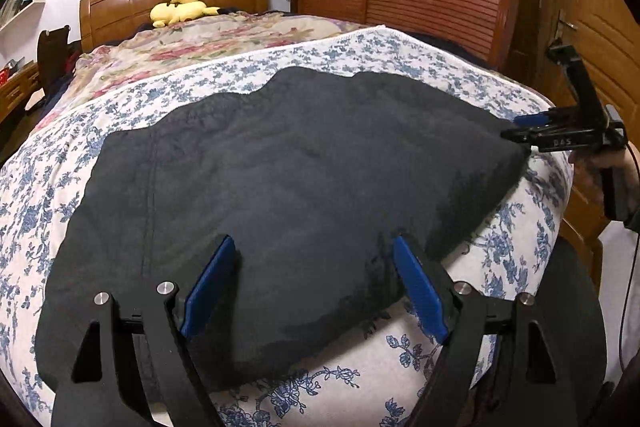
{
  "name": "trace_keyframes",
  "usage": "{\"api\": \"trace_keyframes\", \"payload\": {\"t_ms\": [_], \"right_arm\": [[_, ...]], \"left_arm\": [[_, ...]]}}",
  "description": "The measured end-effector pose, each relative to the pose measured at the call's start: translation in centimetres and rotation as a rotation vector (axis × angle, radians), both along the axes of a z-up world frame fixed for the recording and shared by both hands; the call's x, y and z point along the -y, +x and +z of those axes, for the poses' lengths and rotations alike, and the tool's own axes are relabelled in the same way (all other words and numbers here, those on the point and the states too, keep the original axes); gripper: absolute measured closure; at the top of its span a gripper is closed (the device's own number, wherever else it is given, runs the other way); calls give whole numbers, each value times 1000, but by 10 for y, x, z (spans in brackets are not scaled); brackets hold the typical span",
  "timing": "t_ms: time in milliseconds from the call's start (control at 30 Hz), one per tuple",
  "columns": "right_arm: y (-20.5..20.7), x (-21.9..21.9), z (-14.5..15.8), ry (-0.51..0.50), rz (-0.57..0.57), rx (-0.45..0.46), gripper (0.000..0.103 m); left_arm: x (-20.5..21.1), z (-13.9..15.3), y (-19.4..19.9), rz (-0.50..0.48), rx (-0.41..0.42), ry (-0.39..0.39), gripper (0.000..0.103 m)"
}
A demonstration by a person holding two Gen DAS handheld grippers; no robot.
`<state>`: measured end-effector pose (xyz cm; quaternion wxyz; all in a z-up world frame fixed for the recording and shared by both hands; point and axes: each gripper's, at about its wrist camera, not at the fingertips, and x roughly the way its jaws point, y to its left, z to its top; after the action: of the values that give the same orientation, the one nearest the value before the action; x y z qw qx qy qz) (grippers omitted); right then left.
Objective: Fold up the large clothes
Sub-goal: 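Move the right tool to the folded jacket's side edge and grasp it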
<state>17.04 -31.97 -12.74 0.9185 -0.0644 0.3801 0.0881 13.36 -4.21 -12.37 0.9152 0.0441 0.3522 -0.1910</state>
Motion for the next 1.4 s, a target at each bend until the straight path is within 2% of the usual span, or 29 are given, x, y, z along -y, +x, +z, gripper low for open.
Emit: {"api": "trace_keyframes", "payload": {"t_ms": [100, 200, 667, 767, 833, 867, 900, 1067, 1267, 1400], "right_arm": [[1, 4, -5, 16, -15, -30, 33], [4, 7, -10, 83, -34, -77, 32], [16, 15, -22, 203, -13, -126, 34], [16, 17, -23, 236, 3, -133, 41], [16, 19, -24, 292, 26, -149, 54], [16, 20, -24, 316, 40, -153, 66], [14, 19, -23, 327, 56, -153, 73], [7, 12, -13, 292, 74, -94, 81], [-5, 10, 28, 304, 100, 33, 85], [-10, -6, 57, 281, 144, 94, 87]], "left_arm": [[-1, -3, 2, -2, -9, -3, 21], [-2, -6, 4, -2, -17, -9, 21], [-2, -10, 8, 2, -26, -13, 21], [-2, -10, 9, 2, -26, -12, 21], [-2, -10, 9, 1, -26, -13, 21], [-2, -10, 9, 2, -27, -13, 21], [-2, -10, 9, 2, -27, -13, 21], [-3, -10, 9, 4, -28, -13, 21], [-15, 0, 4, 29, -11, -13, 21], [-34, 9, -5, 59, 14, -34, 21]]}}
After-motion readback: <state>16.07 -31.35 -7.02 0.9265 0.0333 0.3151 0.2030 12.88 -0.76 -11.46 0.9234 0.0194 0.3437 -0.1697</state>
